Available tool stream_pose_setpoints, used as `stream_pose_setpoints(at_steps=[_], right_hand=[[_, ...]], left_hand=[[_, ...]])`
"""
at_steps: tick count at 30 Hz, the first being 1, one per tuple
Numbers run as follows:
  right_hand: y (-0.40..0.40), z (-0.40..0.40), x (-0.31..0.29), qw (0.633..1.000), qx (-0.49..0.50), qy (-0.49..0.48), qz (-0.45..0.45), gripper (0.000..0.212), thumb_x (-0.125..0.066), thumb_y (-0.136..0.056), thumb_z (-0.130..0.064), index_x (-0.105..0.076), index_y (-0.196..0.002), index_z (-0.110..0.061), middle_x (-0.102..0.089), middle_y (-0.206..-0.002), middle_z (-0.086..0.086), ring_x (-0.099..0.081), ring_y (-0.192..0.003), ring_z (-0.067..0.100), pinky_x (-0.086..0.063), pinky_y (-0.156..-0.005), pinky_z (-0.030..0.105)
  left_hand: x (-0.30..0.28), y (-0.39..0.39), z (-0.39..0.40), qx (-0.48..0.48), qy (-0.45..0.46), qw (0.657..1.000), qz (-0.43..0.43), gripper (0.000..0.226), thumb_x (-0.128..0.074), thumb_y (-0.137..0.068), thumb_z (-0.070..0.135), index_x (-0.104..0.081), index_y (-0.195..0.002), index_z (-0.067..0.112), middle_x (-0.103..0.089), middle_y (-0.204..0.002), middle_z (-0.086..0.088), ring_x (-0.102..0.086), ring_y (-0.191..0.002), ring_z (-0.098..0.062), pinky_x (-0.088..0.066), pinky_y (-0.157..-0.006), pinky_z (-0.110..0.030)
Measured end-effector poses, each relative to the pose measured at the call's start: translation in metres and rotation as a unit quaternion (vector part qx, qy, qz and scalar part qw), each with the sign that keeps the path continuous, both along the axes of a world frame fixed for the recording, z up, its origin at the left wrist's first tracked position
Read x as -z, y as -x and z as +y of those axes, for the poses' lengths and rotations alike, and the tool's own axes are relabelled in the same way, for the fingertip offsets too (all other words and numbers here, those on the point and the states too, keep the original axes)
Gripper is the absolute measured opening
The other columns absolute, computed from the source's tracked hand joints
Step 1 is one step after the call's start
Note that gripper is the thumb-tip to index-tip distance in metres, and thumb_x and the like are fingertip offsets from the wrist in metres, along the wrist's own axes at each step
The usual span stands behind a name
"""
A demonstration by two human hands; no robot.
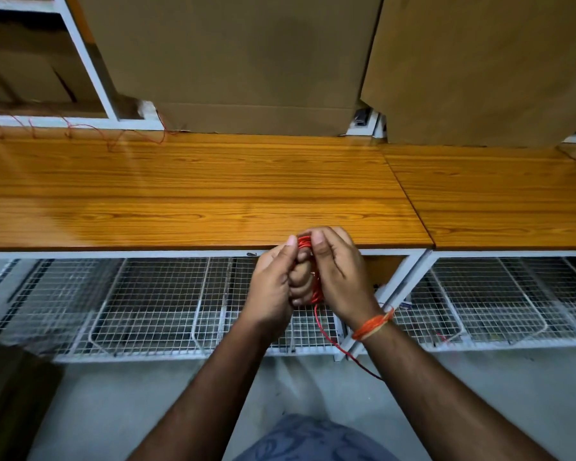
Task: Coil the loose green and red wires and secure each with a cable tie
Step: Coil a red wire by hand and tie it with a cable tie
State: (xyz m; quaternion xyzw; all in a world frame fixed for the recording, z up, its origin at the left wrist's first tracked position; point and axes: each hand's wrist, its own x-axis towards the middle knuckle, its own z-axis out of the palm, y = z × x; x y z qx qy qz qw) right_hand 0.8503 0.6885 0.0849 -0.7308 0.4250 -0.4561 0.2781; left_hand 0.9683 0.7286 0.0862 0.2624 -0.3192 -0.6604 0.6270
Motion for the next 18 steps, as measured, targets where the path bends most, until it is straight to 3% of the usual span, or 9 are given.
stream_pose_setpoints(at_steps=[4, 7, 11, 14, 16, 18], right_hand=[[0.000, 0.005, 0.002, 0.998, 0.042, -0.029, -0.030, 0.046, -0.034, -0.107, -0.052, -0.053, -0.082, -0.019, -0.056, -0.067, -0.004, -0.054, -0.063, 0.012, -0.043, -0.057, 0.041], [0.003, 0.004, 0.004, 0.995, 0.098, -0.007, -0.018, 0.050, -0.033, -0.106, -0.055, -0.055, -0.080, -0.018, -0.056, -0.063, -0.004, -0.054, -0.058, 0.012, -0.043, -0.054, 0.044], [0.013, -0.001, 0.007, 0.991, 0.131, -0.023, -0.018, 0.059, -0.032, -0.103, -0.061, -0.062, -0.080, -0.015, -0.064, -0.066, 0.000, -0.060, -0.061, 0.016, -0.046, -0.056, 0.042], [0.019, -0.001, -0.001, 0.971, 0.065, -0.169, -0.155, 0.078, -0.038, -0.097, -0.075, -0.061, -0.079, -0.003, -0.061, -0.062, 0.015, -0.054, -0.054, 0.025, -0.044, -0.055, 0.043], [0.027, -0.002, -0.010, 0.922, 0.018, -0.291, -0.256, 0.073, -0.042, -0.100, -0.067, -0.059, -0.076, -0.001, -0.050, -0.050, 0.005, -0.044, -0.045, 0.017, -0.038, -0.051, 0.032], [0.040, -0.005, -0.019, 0.884, 0.014, -0.367, -0.290, 0.060, -0.043, -0.102, -0.060, -0.055, -0.075, -0.008, -0.042, -0.046, -0.004, -0.035, -0.040, 0.011, -0.029, -0.048, 0.026]], left_hand=[[-0.006, 0.006, -0.001, 0.009, -0.008, 1.000, 0.020, 0.034, -0.036, -0.106, 0.037, -0.045, -0.082, 0.014, -0.028, -0.046, 0.010, -0.021, -0.034, -0.001, -0.020, -0.035, -0.012], [-0.010, 0.016, -0.002, -0.016, -0.023, 1.000, 0.003, 0.037, -0.038, -0.102, 0.042, -0.045, -0.079, 0.014, -0.025, -0.045, 0.009, -0.018, -0.034, -0.002, -0.014, -0.037, -0.014], [-0.007, 0.029, -0.007, -0.082, -0.063, 0.991, -0.090, 0.042, -0.037, -0.108, 0.041, -0.047, -0.077, 0.015, -0.024, -0.046, 0.007, -0.017, -0.036, -0.005, -0.014, -0.040, -0.016], [-0.011, 0.035, -0.010, -0.122, -0.051, 0.973, -0.189, 0.042, -0.041, -0.108, 0.038, -0.050, -0.075, 0.015, -0.033, -0.048, 0.007, -0.026, -0.038, -0.006, -0.022, -0.039, -0.017], [-0.018, 0.041, -0.010, -0.130, -0.045, 0.967, -0.212, 0.043, -0.042, -0.109, 0.032, -0.052, -0.073, 0.012, -0.043, -0.046, 0.010, -0.035, -0.036, -0.004, -0.024, -0.038, -0.016], [-0.022, 0.050, -0.013, -0.113, -0.064, 0.971, -0.201, 0.043, -0.040, -0.110, 0.023, -0.050, -0.071, 0.010, -0.045, -0.040, 0.010, -0.037, -0.031, 0.000, -0.023, -0.035, -0.015]])
